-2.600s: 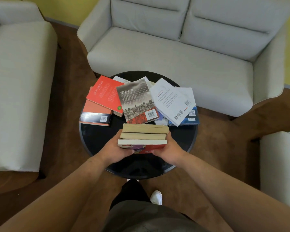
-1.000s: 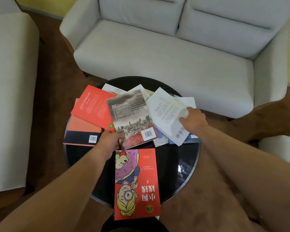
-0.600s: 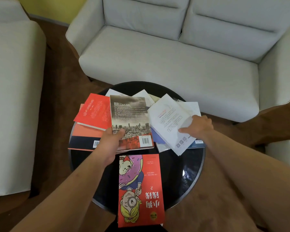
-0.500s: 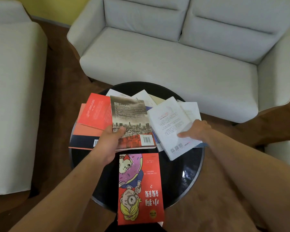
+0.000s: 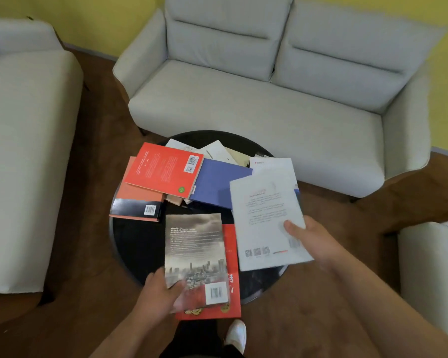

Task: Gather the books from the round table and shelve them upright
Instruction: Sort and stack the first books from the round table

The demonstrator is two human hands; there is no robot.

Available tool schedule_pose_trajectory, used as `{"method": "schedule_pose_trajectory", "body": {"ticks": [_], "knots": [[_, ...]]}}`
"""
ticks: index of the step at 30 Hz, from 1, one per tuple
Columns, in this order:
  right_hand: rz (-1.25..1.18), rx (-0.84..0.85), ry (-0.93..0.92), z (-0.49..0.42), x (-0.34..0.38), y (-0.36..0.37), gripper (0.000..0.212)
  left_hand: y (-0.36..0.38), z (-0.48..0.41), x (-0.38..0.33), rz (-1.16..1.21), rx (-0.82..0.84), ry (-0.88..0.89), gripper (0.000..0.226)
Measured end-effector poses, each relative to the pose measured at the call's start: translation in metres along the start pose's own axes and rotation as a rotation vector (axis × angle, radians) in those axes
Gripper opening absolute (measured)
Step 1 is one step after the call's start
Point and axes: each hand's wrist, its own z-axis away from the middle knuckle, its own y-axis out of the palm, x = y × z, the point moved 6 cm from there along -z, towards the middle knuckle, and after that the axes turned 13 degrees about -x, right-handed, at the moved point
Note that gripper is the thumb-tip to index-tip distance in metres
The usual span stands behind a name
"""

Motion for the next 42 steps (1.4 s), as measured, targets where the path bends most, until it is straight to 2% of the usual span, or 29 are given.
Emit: {"method": "schedule_pose_trajectory", "body": {"ticks": [2, 6, 9, 11, 14, 17, 19, 22, 25, 27, 29, 32, 36, 42], "knots": [[-0.071, 0.044, 0.061, 0.022, -0.026, 0.017, 0.01, 0.008, 0.0, 0.006, -0.067, 0.047, -0.003, 0.018], [-0.05, 0.093, 0.139, 0.042, -0.075, 0.058, 0.007, 0.014, 0.003, -0.005, 0.071, 0.105, -0.06, 0.025], [0.077, 0.121, 0.068, 0.044, -0.094, 0.074, 0.023, 0.016, -0.004, -0.002, 0.077, 0.125, -0.112, 0.03], [0.137, 0.124, 0.062, 0.042, -0.101, 0.078, 0.034, 0.015, -0.009, -0.002, 0.14, 0.094, -0.126, 0.04], [0.155, 0.106, 0.097, 0.036, -0.105, 0.079, 0.028, 0.013, -0.015, -0.006, 0.255, -0.036, -0.148, 0.032], [0.145, 0.054, 0.138, 0.027, -0.101, 0.079, 0.024, 0.013, -0.018, -0.005, 0.055, -0.146, -0.002, 0.033], [0.174, 0.004, 0.13, 0.02, -0.095, 0.078, 0.021, 0.014, -0.013, -0.005, 0.04, -0.153, 0.048, 0.037], [0.164, 0.055, 0.112, 0.019, -0.082, 0.089, 0.02, 0.016, -0.01, -0.006, 0.148, -0.064, 0.037, 0.043], [0.174, 0.122, 0.145, 0.026, -0.076, 0.106, 0.021, 0.012, -0.019, -0.005, 0.353, -0.07, -0.134, 0.021], [0.174, 0.096, 0.158, 0.026, -0.074, 0.113, 0.018, 0.012, -0.029, -0.012, 0.482, -0.071, -0.249, 0.033], [0.071, 0.083, 0.192, 0.024, -0.075, 0.12, 0.014, 0.02, -0.035, -0.023, 0.606, 0.024, -0.316, 0.042], [-0.075, 0.14, 0.235, 0.026, -0.074, 0.132, 0.029, 0.035, -0.041, -0.029, 0.647, 0.13, -0.306, 0.035], [-0.028, 0.076, 0.239, 0.021, -0.079, 0.141, 0.035, 0.032, -0.044, -0.022, 0.617, 0.074, -0.251, 0.034], [0.093, 0.019, 0.192, 0.019, -0.085, 0.132, 0.02, 0.019, -0.046, -0.014, 0.471, -0.111, -0.186, 0.021]]}}
